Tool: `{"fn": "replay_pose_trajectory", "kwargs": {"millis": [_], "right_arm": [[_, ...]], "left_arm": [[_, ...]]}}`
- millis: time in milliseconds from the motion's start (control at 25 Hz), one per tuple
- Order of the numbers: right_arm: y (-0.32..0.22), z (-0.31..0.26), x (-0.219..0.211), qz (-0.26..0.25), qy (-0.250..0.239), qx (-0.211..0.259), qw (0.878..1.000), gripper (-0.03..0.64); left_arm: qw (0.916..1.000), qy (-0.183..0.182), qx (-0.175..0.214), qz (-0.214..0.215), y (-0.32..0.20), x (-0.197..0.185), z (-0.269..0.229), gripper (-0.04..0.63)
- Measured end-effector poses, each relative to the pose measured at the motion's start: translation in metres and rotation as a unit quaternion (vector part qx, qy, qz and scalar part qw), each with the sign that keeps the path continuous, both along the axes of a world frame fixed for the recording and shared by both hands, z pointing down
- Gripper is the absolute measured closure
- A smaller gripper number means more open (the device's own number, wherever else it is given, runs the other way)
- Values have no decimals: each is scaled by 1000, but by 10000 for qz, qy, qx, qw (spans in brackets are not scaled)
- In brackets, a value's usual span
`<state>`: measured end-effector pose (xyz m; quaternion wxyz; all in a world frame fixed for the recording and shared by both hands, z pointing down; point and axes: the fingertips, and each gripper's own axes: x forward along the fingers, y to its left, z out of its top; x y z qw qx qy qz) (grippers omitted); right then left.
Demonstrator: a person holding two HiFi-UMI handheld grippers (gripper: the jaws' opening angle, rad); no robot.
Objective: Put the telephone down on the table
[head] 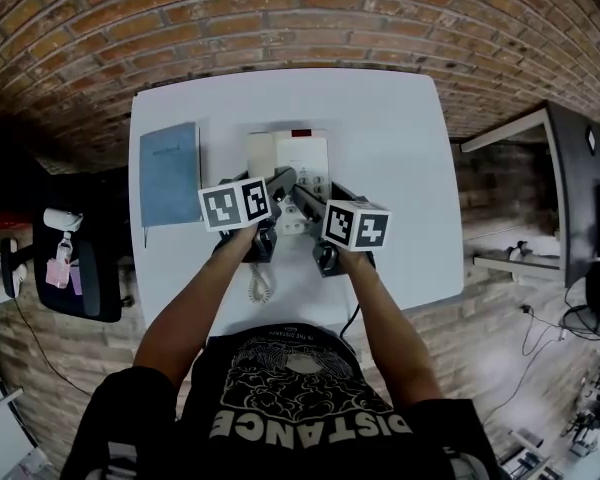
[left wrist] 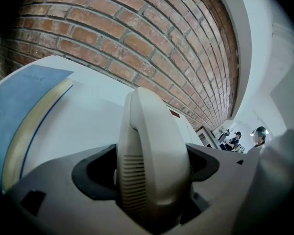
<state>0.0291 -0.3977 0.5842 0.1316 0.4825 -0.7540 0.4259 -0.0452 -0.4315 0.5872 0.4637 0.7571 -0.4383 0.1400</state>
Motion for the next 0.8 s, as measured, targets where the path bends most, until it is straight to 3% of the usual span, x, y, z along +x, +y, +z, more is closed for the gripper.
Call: {"fn": "replay_pose_trajectory", "kwargs": {"millis": [440,800], "right_arm": [[2,-2,6,97,9,-140,9999,285],[4,-33,15,127,229,180,9995,287]], "left_arm": [[9998,-126,-23,141,3,0,-1,189],[9983,-321,491,-3,3,-14,-41,189]]}}
